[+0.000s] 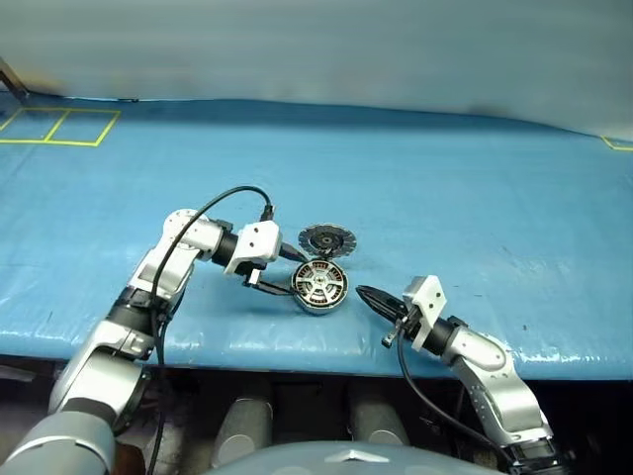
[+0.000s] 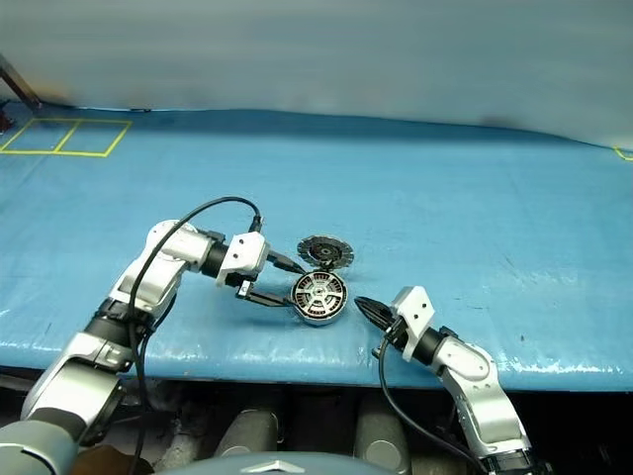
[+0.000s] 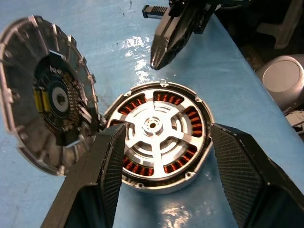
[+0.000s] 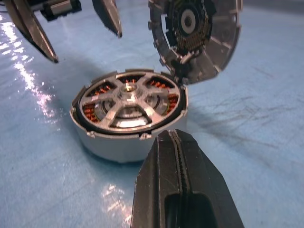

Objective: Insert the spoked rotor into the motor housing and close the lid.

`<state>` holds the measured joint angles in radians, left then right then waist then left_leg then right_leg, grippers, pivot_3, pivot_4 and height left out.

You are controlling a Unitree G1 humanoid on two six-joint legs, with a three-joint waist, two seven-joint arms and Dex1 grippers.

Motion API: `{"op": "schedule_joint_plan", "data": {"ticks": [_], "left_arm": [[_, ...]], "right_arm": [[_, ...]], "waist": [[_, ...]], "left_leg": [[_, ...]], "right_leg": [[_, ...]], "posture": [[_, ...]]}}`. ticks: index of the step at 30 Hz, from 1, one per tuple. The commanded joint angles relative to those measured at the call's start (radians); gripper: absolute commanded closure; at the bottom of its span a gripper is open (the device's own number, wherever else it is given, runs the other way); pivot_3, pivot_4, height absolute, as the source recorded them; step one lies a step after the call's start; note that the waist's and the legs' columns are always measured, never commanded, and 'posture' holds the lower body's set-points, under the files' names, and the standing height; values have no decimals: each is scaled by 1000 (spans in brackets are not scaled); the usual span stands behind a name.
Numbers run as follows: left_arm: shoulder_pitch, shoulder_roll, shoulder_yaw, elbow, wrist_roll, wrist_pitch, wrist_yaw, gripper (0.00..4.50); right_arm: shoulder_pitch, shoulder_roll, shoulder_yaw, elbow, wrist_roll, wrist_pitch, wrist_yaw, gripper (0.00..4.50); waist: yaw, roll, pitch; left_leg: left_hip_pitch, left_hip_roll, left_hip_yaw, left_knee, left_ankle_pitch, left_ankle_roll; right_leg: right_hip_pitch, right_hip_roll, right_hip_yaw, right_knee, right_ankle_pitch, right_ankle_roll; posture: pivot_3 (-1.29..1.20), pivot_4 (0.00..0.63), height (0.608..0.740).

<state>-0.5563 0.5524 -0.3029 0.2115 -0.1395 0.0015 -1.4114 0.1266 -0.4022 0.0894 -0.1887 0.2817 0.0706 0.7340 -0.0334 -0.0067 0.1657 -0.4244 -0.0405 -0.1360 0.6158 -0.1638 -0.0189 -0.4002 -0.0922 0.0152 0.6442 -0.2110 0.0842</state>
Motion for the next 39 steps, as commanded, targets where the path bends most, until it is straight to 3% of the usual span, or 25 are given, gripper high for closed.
{"op": "schedule_joint_plan", "data": {"ticks": [1,14,29,39], "left_arm": [[33,23,52,-84,-34,25,40,1540],[249,4,145,-176,-72,62,251,1540],[394,-45,164,-267,-107,91,396,1540],[422,-48,156,-271,-114,93,428,1540]], "right_arm": [[-31,-4,0,-68,28,43,0,4500],[-221,54,133,20,-54,122,-11,4500],[-229,36,213,96,-189,207,-77,4500],[-190,38,88,-75,-17,176,-19,4500]], "waist": [[5,0,0],[6,0,0],[7,0,-1],[9,1,-1]], "left_leg": [[0,0,0,0,0,0],[1,0,0,-2,0,0],[9,0,0,-3,-1,-2],[5,0,1,-4,-1,-2]], "right_leg": [[0,0,0,0,0,0],[0,0,0,-1,0,0],[3,-1,0,-1,-1,-1],[2,-2,0,-1,-1,-1]], "posture": [[0,150,740],[0,150,740],[0,150,740],[0,150,740]]}}
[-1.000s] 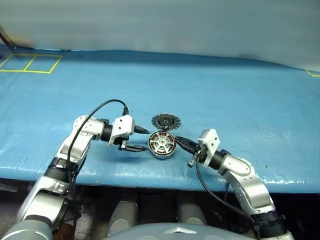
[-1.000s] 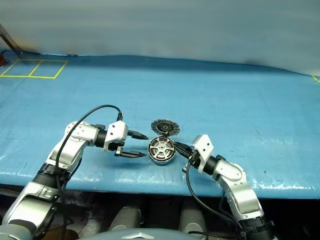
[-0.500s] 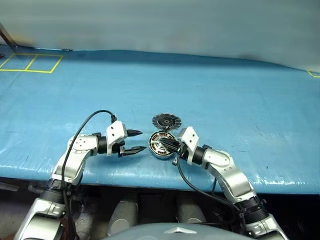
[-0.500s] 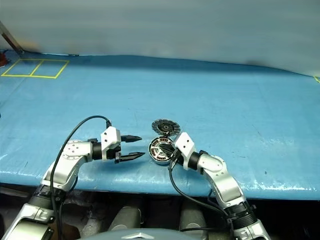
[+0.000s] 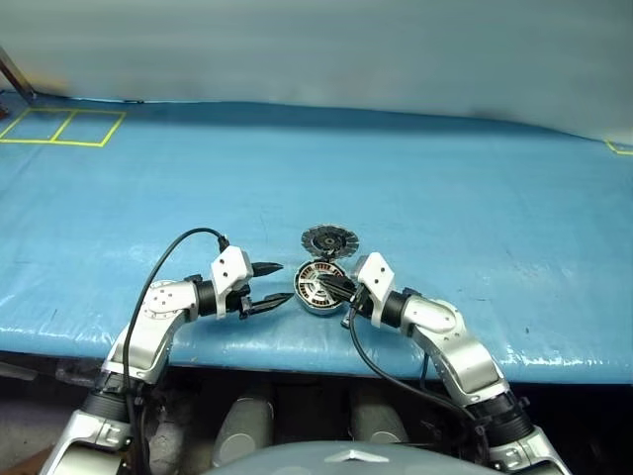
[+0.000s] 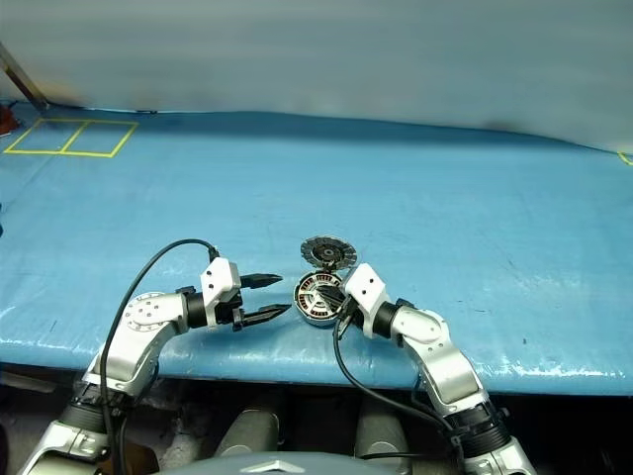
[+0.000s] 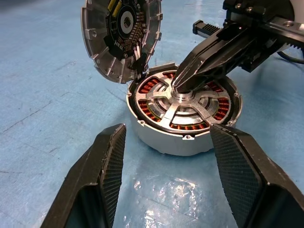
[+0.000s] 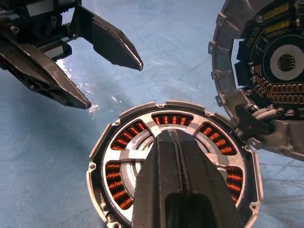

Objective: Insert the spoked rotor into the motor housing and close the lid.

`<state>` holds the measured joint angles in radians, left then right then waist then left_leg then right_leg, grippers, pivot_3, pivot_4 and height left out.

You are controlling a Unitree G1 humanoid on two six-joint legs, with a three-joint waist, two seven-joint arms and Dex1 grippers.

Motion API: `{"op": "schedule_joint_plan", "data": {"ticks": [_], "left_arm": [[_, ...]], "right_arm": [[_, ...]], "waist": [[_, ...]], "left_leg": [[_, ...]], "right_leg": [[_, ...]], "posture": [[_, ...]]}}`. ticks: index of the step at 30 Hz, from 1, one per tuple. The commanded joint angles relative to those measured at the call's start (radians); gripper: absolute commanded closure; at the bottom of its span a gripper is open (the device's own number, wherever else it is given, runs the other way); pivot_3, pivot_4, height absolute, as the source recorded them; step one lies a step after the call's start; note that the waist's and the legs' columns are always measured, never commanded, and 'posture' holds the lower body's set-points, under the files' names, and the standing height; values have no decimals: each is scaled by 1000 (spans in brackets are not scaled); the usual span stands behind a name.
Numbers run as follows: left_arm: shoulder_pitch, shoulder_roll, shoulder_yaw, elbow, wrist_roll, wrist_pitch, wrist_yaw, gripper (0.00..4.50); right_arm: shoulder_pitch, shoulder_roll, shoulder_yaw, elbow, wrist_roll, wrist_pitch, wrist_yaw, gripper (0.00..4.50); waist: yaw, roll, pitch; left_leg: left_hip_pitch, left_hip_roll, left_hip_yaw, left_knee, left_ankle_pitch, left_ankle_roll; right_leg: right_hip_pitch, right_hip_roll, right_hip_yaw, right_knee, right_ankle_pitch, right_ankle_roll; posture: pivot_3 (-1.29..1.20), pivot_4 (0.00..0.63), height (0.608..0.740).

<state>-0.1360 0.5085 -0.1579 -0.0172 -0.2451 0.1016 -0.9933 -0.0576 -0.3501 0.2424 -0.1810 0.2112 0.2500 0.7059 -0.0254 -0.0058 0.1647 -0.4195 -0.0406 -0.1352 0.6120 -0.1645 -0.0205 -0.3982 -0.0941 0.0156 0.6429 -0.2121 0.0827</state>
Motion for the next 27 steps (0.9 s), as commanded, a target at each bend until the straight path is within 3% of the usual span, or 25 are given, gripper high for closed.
{"op": "schedule_joint_plan", "data": {"ticks": [1,6,10,16,21,27], "left_arm": [[4,-5,12,-43,-9,-8,13,1540],[33,-4,28,-51,-19,-17,33,1540],[53,-1,36,-51,-22,-23,47,1540],[73,-6,50,-56,-29,-25,65,1540],[93,8,62,-67,-22,-26,77,1540],[105,16,84,-80,-26,-27,92,1540]], "right_arm": [[-4,-22,-81,-94,59,-1,4,4500],[-3,-128,-197,-96,41,55,-29,4500],[-31,-202,-188,-25,-26,72,-38,4500],[-228,-80,-204,198,-33,10,-123,4500],[-379,1,-176,264,29,-22,-22,4500],[-379,-12,-128,178,135,46,168,4500]], "waist": [[1,1,0],[4,0,1],[3,0,1],[-9,1,1],[-8,2,3],[-3,2,3]], "left_leg": [[0,0,0,0,0,0],[-1,0,1,0,0,0],[-1,0,1,0,0,0],[-1,1,2,-1,0,0],[-2,0,2,-2,0,0],[-2,0,1,-4,0,0]], "right_leg": [[0,0,0,0,0,0],[0,0,0,0,0,0],[-1,-1,0,0,-1,0],[-2,-1,0,0,-1,0],[-3,0,0,-1,-1,0],[-2,0,-1,-1,-2,0]], "posture": [[0,150,740],[0,150,740],[0,150,740],[0,150,740],[0,150,740],[0,150,740]]}}
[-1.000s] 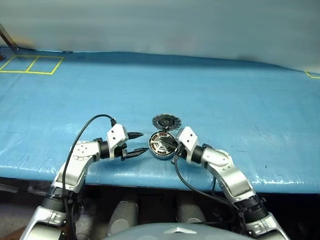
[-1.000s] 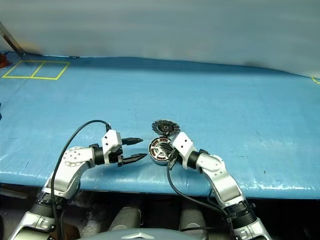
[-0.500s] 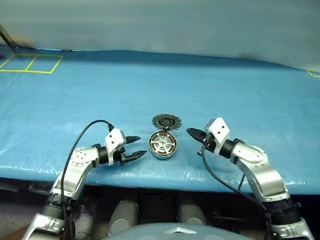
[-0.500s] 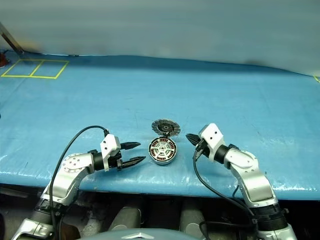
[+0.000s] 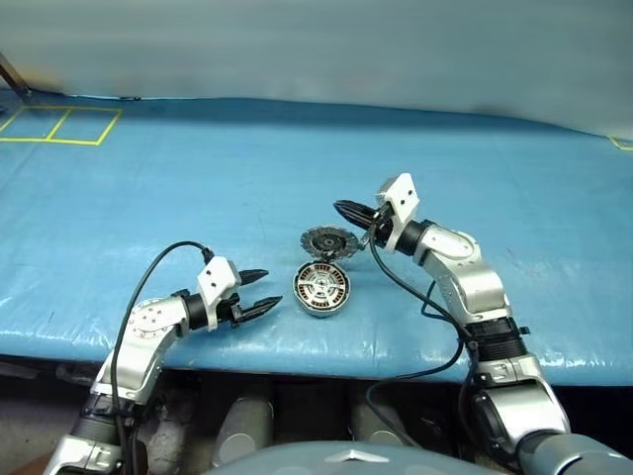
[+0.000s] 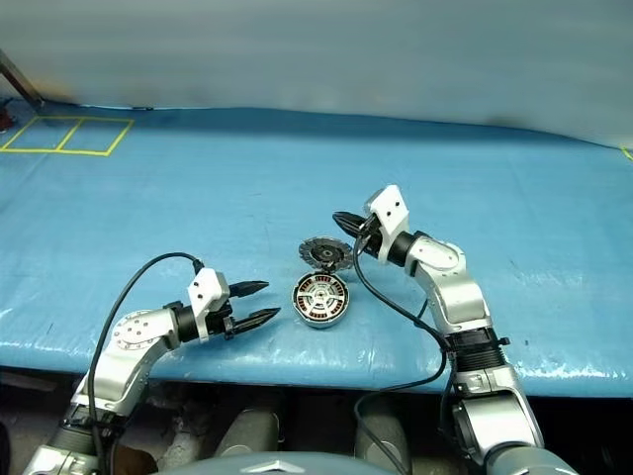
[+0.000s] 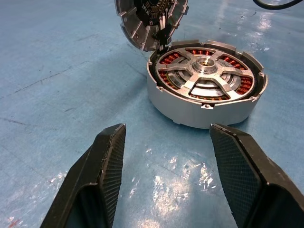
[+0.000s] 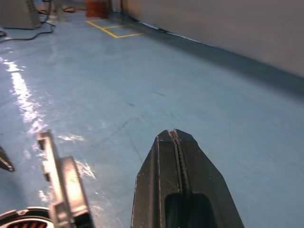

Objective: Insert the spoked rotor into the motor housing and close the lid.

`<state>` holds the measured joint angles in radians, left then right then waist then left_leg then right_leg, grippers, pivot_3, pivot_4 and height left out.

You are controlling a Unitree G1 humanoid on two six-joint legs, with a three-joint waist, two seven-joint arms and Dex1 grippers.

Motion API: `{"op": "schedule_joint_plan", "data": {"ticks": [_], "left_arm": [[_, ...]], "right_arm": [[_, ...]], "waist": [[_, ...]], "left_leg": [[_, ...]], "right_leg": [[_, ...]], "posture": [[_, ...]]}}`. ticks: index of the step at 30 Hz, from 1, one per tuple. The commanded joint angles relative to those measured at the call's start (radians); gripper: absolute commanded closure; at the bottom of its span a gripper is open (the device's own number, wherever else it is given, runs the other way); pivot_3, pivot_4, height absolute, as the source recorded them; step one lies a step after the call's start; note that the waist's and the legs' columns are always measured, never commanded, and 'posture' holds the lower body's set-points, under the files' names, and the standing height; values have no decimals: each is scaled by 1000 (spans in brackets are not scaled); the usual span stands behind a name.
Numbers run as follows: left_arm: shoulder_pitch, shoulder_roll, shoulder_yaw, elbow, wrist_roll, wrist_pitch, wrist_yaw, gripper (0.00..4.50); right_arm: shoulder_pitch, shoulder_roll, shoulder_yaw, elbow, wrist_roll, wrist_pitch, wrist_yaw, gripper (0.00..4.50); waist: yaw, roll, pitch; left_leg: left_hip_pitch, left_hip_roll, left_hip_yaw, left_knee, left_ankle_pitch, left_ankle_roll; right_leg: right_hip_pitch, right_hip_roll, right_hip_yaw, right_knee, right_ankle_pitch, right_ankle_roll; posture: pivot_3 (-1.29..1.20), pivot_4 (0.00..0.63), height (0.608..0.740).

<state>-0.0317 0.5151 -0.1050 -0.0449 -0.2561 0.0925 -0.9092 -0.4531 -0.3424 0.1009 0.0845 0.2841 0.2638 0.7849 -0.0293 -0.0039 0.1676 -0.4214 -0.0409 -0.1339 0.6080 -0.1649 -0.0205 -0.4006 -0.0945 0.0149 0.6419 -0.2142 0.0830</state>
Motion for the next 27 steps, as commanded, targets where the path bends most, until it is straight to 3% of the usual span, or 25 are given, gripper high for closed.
{"op": "schedule_joint_plan", "data": {"ticks": [1,9,17,24,27], "left_arm": [[3,10,33,-53,-15,-18,8,1540],[10,8,43,-54,-12,-23,15,1540],[-5,6,44,-53,-18,-19,15,1540],[-10,-2,34,-49,-16,-19,16,1540],[-10,-7,31,-46,-14,-21,17,1540]], "right_arm": [[30,-29,19,-107,80,49,115,4500],[171,-91,81,-260,88,112,169,4500],[277,-67,173,-250,-6,129,79,4500],[298,-41,167,-209,-48,68,20,4500],[303,-27,119,-235,29,125,17,4500]], "waist": [[0,0,0],[0,0,0],[2,0,0],[2,0,0],[3,0,0]], "left_leg": [[0,0,0,0,0,0],[0,1,0,0,0,-1],[0,1,0,0,-1,-1],[1,1,0,0,-1,-2],[1,1,0,0,-1,-2]], "right_leg": [[0,0,0,0,0,0],[-1,0,0,0,-1,-1],[-1,0,0,0,-1,-1],[0,-1,0,0,-2,-1],[0,-1,0,0,-2,-1]], "posture": [[0,150,740],[0,150,740],[0,150,740],[0,150,740],[0,150,740]]}}
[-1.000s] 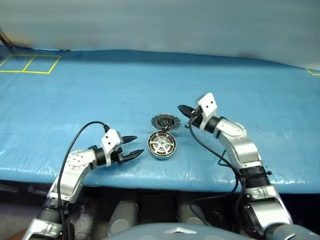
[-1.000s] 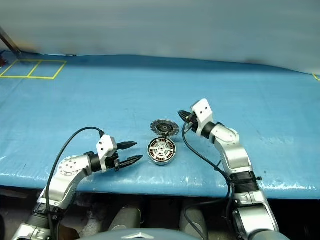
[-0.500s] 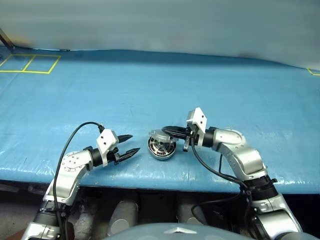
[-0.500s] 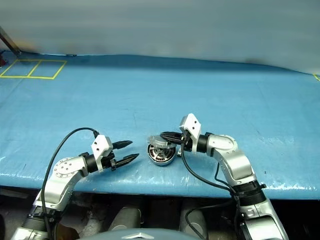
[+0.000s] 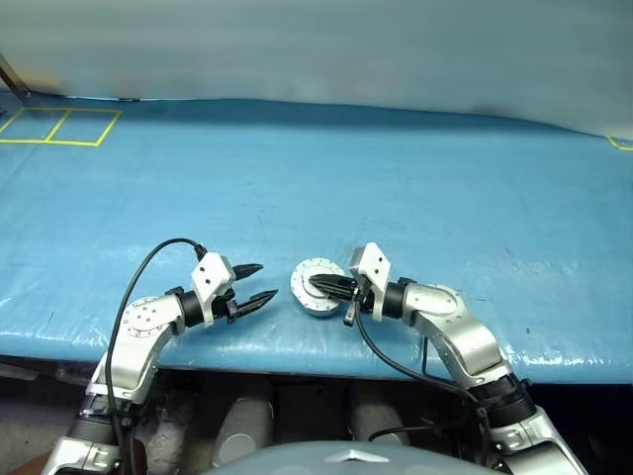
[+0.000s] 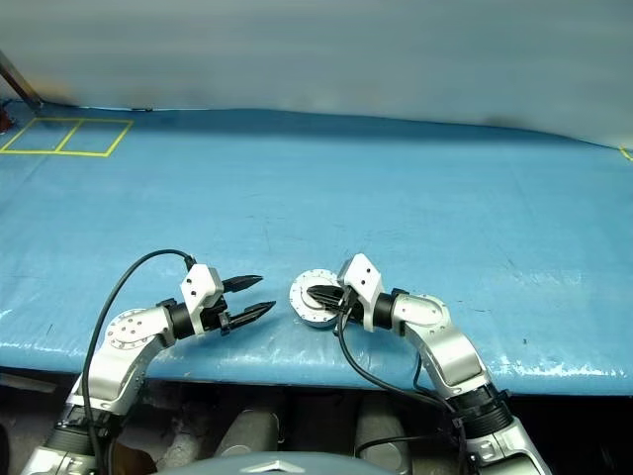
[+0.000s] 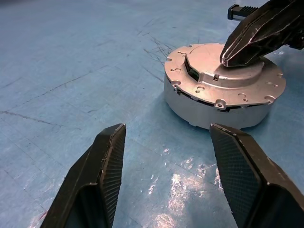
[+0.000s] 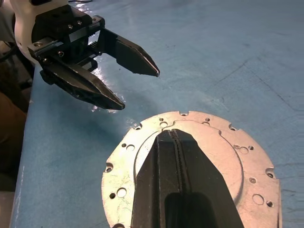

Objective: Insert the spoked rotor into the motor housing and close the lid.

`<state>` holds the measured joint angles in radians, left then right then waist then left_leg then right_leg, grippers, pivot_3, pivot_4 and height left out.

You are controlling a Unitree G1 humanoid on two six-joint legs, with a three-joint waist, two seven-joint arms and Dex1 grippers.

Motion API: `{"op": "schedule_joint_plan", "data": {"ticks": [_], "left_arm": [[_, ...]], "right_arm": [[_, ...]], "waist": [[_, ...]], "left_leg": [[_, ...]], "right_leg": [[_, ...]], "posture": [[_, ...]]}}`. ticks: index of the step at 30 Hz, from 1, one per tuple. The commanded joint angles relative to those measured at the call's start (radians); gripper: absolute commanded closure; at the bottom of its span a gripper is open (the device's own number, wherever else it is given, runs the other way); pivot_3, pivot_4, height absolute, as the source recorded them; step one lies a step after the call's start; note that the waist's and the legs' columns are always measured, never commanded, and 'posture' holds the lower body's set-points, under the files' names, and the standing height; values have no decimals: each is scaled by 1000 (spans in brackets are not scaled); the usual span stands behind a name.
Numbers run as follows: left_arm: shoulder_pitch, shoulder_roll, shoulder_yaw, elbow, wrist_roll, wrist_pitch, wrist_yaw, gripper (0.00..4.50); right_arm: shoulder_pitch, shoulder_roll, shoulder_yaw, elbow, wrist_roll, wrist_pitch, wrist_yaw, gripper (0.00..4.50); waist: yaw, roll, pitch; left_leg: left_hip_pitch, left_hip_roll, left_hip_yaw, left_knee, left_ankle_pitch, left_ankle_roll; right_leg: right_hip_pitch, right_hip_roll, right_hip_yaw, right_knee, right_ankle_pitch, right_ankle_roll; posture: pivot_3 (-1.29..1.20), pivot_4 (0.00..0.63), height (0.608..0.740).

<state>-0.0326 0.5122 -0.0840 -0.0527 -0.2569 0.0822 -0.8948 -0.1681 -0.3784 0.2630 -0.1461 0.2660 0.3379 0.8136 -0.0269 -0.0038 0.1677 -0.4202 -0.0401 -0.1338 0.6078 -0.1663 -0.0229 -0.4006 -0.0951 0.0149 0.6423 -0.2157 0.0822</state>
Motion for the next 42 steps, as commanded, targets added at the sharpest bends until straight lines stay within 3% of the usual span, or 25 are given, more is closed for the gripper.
{"op": "schedule_joint_plan", "data": {"ticks": [1,3,6,17,26,31,32,42], "left_arm": [[-10,-5,9,-37,-13,-11,3,1540],[-11,-7,8,-34,-11,-12,3,1540],[-12,-10,5,-30,-9,-13,5,1499],[-14,-7,0,-29,3,-5,8,1499],[-16,-4,1,-25,7,-5,9,1499],[-17,-4,3,-24,11,-7,12,1499],[-17,-4,3,-23,12,-8,13,1499],[-22,-2,2,-18,11,-10,11,1499]], "right_arm": [[19,14,-55,-12,67,66,-16,4500],[20,29,-75,-29,85,58,-27,4500],[24,39,-78,-35,66,32,-46,3873],[43,34,-15,-50,-16,-20,-64,275],[48,14,25,2,-114,-110,-85,275],[43,20,10,14,-102,-118,-83,1428],[41,20,6,12,-96,-116,-81,1481],[23,-3,-14,-35,-18,-58,-23,1481]], "waist": [[1,0,0],[1,0,0],[1,0,0],[1,0,0],[0,0,0],[0,0,0],[0,0,0],[1,0,0]], "left_leg": [[0,0,0,0,0,0],[0,0,0,0,0,0],[-1,0,0,0,0,0],[-4,0,0,0,0,0],[-7,0,0,0,0,0],[-7,0,0,0,1,1],[-7,0,0,0,1,1],[-7,0,0,0,1,1]], "right_leg": [[0,0,0,0,0,0],[0,0,0,0,0,0],[0,0,0,0,0,0],[-5,0,0,0,0,0],[-8,1,0,0,0,0],[-8,1,0,1,0,0],[-7,1,0,1,0,0],[-8,1,0,1,0,0]], "posture": [[0,150,740],[0,150,740],[0,150,740],[0,150,740],[0,150,740],[0,150,740],[0,150,740],[0,150,740]]}}
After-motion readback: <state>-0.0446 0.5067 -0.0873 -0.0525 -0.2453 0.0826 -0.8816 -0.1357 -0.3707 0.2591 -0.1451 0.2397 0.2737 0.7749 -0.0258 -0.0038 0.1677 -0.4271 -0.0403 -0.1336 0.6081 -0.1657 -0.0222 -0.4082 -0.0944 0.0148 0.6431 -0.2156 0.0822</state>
